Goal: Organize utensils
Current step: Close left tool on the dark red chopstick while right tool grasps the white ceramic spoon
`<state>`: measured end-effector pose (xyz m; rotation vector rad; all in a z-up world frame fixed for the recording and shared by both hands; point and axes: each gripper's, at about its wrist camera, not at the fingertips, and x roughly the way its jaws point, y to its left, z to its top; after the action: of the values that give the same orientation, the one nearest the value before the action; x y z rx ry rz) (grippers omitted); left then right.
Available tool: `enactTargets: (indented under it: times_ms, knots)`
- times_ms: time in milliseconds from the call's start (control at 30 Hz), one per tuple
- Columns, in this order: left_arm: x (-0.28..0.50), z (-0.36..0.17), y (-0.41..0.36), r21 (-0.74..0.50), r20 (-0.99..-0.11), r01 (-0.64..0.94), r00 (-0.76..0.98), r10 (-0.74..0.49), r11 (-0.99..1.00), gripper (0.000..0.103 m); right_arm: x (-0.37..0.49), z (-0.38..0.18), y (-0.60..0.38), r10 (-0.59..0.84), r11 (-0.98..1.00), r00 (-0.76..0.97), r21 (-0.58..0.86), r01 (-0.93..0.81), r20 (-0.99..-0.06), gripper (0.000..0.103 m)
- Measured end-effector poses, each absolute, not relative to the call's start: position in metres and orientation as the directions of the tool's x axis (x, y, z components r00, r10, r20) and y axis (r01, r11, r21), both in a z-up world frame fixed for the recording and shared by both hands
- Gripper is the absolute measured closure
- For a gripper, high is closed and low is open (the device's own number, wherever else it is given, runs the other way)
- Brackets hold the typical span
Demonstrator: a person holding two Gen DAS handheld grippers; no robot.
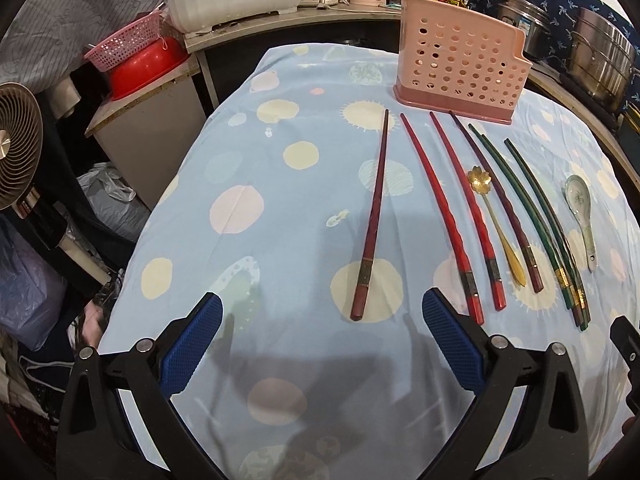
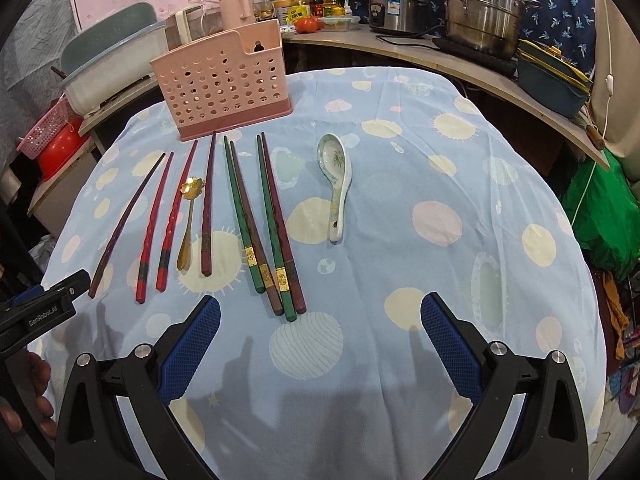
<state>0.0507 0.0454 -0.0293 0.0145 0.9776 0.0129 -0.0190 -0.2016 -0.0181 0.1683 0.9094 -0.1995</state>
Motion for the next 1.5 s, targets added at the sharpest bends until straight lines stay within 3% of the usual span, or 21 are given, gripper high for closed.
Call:
enactTargets:
  times_ms: [167, 400, 800, 1033, 1333, 1500]
  knots:
    - [0.061, -0.037, 0.047, 0.006, -0.838, 0.003, 0.546, 0.003, 1.000, 0.015, -0.010, -0.023, -0.202, -0.097, 0.968, 0.591, 0.062, 0.242, -0.801, 0.007]
    - [0.070, -0.047, 0.049, -0.029, -0.853, 0.016, 0.521, -0.033, 0.999, 0.034, 0.001, -0.027, -0.199, -0.088, 0.971, 0.585, 0.061, 0.231, -0.806, 0.007]
    - [0.073, -0.052, 0.043, -0.019, -0.852, 0.032, 0.522, -0.033, 0.999, 0.047, 0.005, -0.030, -0.197, -0.081, 0.972, 0.581, 0.066, 0.227, -0.810, 0.007]
    - [0.073, -0.052, 0.040, -0.019, -0.851, 0.045, 0.523, -0.039, 0.999, 0.071, 0.005, -0.030, -0.196, -0.082, 0.971, 0.582, 0.066, 0.228, -0.809, 0.007]
    - [0.074, -0.051, 0.037, -0.030, -0.853, 0.060, 0.518, -0.057, 0.998, 0.092, 0.005, -0.030, -0.196, -0.080, 0.971, 0.583, 0.068, 0.227, -0.808, 0.007]
    - [0.072, -0.049, 0.037, -0.043, -0.853, 0.061, 0.518, -0.068, 0.997, 0.093, 0.008, -0.030, -0.199, -0.076, 0.971, 0.587, 0.075, 0.228, -0.806, 0.007]
